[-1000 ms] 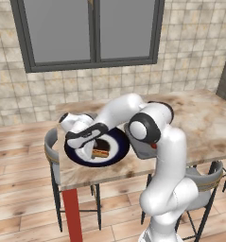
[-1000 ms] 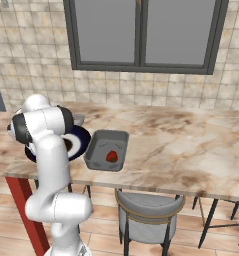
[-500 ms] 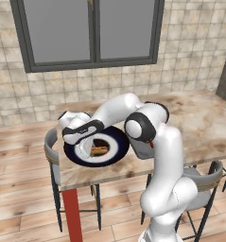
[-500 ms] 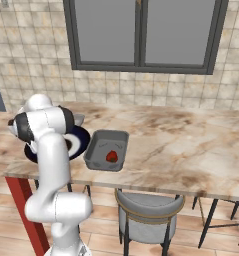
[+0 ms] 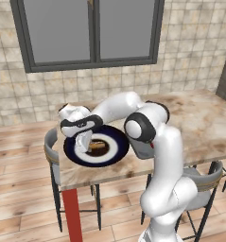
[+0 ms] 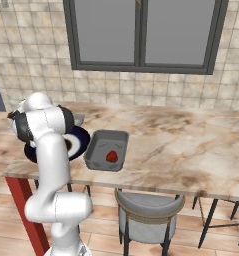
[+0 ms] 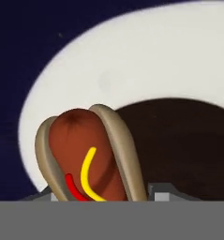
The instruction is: Place one cooked food and one vegetable from the large plate to each tupperware container.
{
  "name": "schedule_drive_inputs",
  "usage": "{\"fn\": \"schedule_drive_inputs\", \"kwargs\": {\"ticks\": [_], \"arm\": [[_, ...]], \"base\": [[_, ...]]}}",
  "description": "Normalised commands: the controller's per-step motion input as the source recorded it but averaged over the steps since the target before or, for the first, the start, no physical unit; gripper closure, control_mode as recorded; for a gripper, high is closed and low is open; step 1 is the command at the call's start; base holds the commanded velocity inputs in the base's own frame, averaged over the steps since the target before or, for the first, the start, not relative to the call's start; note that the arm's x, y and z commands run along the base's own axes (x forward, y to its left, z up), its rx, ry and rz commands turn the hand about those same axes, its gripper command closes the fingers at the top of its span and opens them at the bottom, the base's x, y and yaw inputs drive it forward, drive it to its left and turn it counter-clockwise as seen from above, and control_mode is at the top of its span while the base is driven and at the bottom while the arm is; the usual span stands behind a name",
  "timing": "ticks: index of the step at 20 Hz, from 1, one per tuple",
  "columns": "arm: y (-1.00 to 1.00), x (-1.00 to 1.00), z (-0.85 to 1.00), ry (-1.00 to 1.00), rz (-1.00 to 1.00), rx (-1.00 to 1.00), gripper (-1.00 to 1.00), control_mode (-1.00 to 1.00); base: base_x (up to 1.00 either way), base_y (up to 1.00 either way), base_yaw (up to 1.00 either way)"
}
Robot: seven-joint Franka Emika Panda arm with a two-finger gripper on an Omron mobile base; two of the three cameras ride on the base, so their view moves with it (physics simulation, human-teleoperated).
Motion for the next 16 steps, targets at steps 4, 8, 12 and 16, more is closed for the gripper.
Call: {"fn": "schedule_drive_inputs", "kwargs": {"ticks": [4, 8, 12, 16], "arm": [[-0.27, -0.03, 0.78, -0.06, -0.09, 0.34, 1.0, -1.0], [-0.58, -0.07, 0.67, -0.05, -0.28, 0.35, 1.0, -1.0], [-0.93, -0.02, 0.47, -0.01, -0.48, 0.32, 1.0, -1.0], [-0.74, 0.0, 0.3, -0.03, -0.59, 0.29, 1.0, -1.0]], "base": [[0.0, 0.0, 0.0], [0.0, 0.0, 0.0], [0.0, 0.0, 0.0], [0.0, 0.0, 0.0]]}}
